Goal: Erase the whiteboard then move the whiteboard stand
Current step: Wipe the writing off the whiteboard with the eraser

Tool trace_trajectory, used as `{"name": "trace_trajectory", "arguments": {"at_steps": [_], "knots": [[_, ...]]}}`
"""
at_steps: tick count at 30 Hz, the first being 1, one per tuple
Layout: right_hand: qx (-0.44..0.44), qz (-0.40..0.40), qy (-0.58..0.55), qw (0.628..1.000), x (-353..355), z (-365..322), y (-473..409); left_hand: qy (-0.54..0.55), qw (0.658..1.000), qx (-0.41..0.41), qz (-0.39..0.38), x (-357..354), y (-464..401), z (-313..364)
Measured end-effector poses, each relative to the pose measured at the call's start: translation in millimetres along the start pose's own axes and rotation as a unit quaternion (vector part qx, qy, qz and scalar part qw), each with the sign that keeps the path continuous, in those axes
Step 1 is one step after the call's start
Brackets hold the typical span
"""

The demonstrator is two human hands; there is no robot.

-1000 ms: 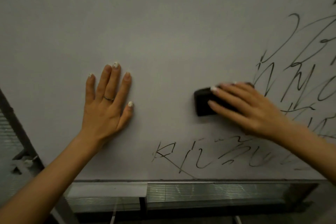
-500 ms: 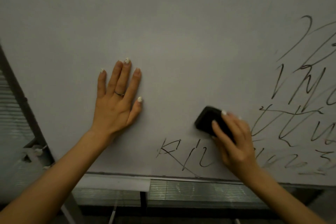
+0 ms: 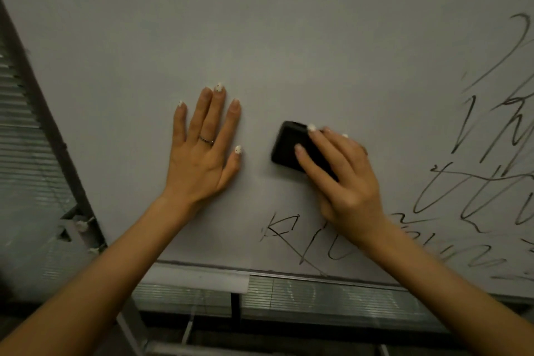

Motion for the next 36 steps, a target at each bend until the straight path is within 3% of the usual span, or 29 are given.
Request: {"name": "trace_trajectory", "arguments": {"at_steps": [9, 18, 21, 25, 30, 33, 36], "knots": [[0.158, -0.209, -0.029, 0.965, -55, -68, 125, -0.005, 1.000, -0.014, -0.020, 3, -2, -3], [0.315, -0.295, 0.003, 0.902, -55, -63, 144, -0.008, 1.000, -0.021, -0.015, 7, 1, -3], [0.277, -0.264, -0.013, 0.924, -29, -31, 102, -0.010, 1.000, -0.022, -0.021, 8, 0, -5], [0.171, -0.149, 0.032, 0.973, 13, 23, 32, -0.007, 1.000, -0.012, -0.015, 7, -1, -3], [0.048, -0.013, 0.113, 0.992, 45, 63, -9, 0.004, 1.000, 0.028, -0.002, 4, 0, 5], [-0.016, 0.016, 0.087, 0.996, 42, 59, 5, 0.005, 0.999, 0.038, 0.001, 4, 1, 6], [-0.011, -0.013, 0.058, 0.998, 28, 42, 40, 0.011, 0.999, 0.042, 0.001, 4, 1, 4]]}}
Point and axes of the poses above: each hand's wrist, its own y-axis away from the middle knuckle, its own x-axis out of the back of the hand, z = x × y, the point moved 7 cm from there along -y, towards the middle knuckle, and after that the axes turned 1 degree about y, right-handed, at the moved point
